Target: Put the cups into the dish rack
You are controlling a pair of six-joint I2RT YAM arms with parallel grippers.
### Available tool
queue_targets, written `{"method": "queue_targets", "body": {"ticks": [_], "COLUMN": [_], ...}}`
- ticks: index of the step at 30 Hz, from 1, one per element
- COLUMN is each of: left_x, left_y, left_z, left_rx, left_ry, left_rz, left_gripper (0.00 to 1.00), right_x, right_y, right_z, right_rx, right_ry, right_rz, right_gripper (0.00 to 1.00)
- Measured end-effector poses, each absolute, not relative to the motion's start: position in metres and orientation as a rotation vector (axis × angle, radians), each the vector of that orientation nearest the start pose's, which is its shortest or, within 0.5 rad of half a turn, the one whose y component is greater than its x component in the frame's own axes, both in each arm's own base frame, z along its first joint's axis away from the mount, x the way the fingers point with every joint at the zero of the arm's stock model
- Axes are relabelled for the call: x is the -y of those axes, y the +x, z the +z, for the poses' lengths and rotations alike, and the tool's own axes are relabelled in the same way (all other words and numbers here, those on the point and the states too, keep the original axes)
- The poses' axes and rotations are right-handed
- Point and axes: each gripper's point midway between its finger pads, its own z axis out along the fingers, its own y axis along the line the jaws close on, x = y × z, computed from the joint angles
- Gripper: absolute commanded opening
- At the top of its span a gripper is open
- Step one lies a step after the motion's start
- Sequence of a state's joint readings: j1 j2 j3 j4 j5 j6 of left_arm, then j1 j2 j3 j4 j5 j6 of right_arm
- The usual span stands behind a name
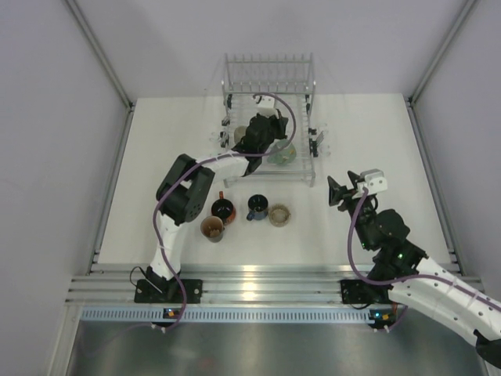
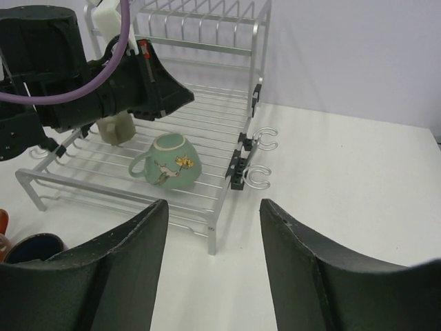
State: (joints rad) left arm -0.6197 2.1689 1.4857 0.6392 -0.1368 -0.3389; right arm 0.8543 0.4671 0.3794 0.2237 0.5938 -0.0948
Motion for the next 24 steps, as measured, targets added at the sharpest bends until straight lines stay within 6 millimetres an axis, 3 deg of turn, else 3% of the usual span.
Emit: {"method": "queue_targets", "body": {"ticks": [7, 11, 17, 21, 24], "left_x": [0.360, 0.350, 0.320, 0.288, 0.262], "left_y": [0.514, 0.496, 0.457, 0.425, 0.404], "left_z": [0.175, 0.214, 0.295, 0.330, 0.333], "left_rx": [-1.651, -1.595, -1.467, -1.416, -1.431], "left_ry": [0.154, 0.145, 0.101, 0.048, 0.012], "left_rz": [-0.554, -0.527, -0.525, -0.516, -0.489], "left_gripper": [0.00, 0.00, 0.00, 0.13, 0.28], "right_x": [-0.128, -0.129, -0.135, -0.144, -0.155], "right_y": [0.245, 0.248, 0.251, 0.256, 0.258], "right_z": [0.255, 0.251, 0.239, 0.227, 0.223], "right_rx": [-1.459, -1.474, -1.515, -1.572, -1.612], "right_ry": [-0.209, -0.211, -0.232, -0.271, -0.301], "right_rz": [0.200, 0.194, 0.187, 0.182, 0.204], "right_gripper": [0.57, 0.57, 0.58, 0.58, 0.58]}}
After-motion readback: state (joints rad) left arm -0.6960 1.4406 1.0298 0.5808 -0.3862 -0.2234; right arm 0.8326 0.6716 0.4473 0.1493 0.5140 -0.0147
